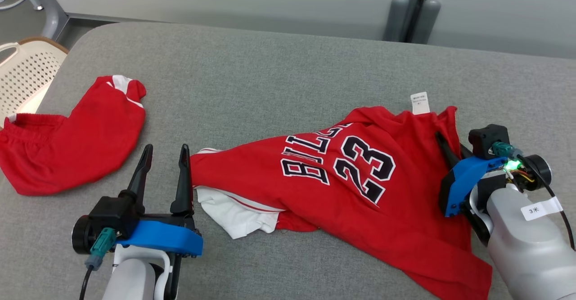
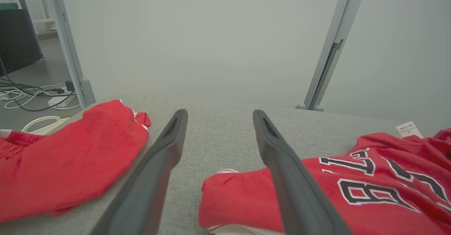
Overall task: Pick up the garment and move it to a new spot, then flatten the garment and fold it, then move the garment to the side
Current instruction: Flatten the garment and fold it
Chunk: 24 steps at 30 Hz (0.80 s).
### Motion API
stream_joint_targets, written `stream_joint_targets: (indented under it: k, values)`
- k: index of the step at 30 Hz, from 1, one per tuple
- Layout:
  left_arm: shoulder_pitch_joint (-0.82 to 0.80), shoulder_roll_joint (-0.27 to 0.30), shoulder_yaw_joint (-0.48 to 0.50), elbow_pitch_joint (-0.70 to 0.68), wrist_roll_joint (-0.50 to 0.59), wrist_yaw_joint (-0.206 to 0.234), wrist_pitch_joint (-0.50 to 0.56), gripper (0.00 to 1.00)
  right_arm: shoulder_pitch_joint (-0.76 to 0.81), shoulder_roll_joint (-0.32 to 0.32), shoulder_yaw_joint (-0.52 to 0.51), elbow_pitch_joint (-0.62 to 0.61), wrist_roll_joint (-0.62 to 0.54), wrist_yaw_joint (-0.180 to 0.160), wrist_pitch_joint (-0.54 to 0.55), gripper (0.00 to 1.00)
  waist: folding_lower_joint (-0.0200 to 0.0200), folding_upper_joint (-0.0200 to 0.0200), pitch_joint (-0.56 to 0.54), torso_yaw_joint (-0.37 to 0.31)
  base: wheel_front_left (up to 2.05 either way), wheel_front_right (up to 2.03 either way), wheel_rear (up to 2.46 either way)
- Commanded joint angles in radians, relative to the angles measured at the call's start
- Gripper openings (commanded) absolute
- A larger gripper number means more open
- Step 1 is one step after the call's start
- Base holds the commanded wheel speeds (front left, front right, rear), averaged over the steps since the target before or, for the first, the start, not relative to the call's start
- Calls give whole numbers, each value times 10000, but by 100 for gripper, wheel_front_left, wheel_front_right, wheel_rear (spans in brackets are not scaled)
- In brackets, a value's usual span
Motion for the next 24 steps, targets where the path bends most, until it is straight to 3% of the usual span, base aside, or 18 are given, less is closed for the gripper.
stream_joint_targets:
  k: [1, 5, 9, 24]
  values:
    - [119, -13, 52, -10, 87, -22, -29, 100, 77, 11, 60, -147, 79, -1, -95, 0, -1, 0, -162, -152, 0, 0, 0]
    - [278, -12, 139, -37, 148, -22, -29, 100, 433, 38, 258, -1055, 322, 1, -197, 0, -1, 0, -465, -427, 0, 0, 0]
    - [388, -11, 269, -83, 242, -22, -29, 100, 991, -69, 99, -2714, 385, 1, -198, 0, -1, 0, -694, -711, 0, 0, 0]
    - [822, -9, 544, -189, 284, -22, -29, 100, 3849, 325, -1475, -8543, -340, 1, 122, 0, -1, 0, -1037, -1357, 0, 0, 0]
